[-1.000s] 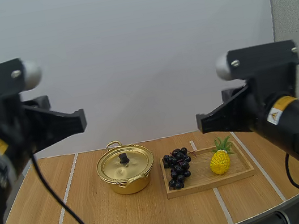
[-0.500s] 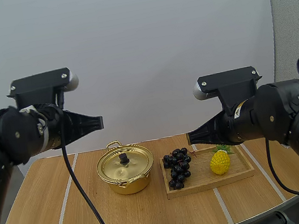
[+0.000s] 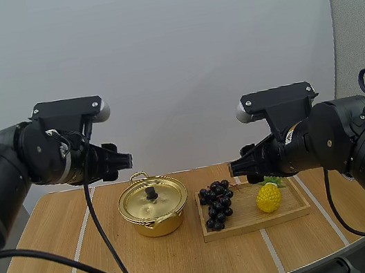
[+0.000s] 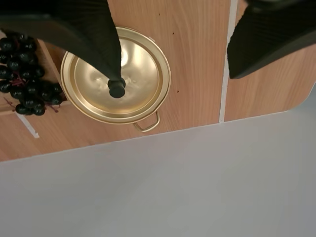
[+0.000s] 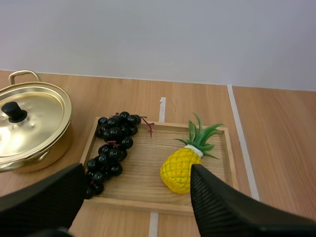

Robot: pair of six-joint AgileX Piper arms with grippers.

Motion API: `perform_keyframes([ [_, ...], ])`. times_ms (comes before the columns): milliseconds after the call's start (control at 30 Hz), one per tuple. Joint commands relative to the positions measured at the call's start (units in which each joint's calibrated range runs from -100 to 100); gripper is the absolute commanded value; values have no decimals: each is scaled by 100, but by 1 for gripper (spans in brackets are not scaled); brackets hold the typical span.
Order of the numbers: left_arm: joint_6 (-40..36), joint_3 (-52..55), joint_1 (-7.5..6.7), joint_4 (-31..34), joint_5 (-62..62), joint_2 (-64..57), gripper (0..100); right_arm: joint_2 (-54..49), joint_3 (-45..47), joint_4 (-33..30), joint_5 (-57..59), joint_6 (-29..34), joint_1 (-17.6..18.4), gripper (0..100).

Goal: Open the pot, put the pineapple inside, and close it

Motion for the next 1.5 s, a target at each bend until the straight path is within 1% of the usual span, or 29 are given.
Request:
perform_keyframes([
  [0,781,-22,-4,-302,-60,269,100,-16,-40,-38,-154,32,-19,100],
  [133,2139,-180,-4,-1190,75,832,100,-16,-40,-38,-154,32,-19,100],
  [200,2676,-376,-4,-1599,281,1113,100,-16,-40,-38,-110,32,-19,100],
  [300,3221,-757,-10,-2089,580,1618,100,-16,-40,-38,-110,32,-19,100],
  [333,3282,-874,-28,-2108,620,1763,100,-16,-40,-38,-110,32,-19,100],
  [400,3289,-1163,-94,-2037,676,2140,100,-16,-40,-38,-110,32,-19,100],
  [567,3289,-1777,-331,-1723,919,3077,100,-16,-40,-38,-110,32,-19,100],
  [633,3289,-1941,-370,-1626,927,3393,100,-16,-40,-38,-110,32,-19,100],
  [767,3289,-2203,-378,-1445,927,3985,100,-16,-40,-38,-110,32,-19,100],
  [1000,3289,-2272,-378,-1383,728,4782,100,-16,-40,-38,-110,32,-19,100],
  [1167,3289,-2272,-378,-1378,572,5186,100,-16,-40,-38,-110,32,-19,100],
  [1467,3289,-2272,-378,-1378,496,5500,100,-16,-40,-38,-90,32,-19,100],
])
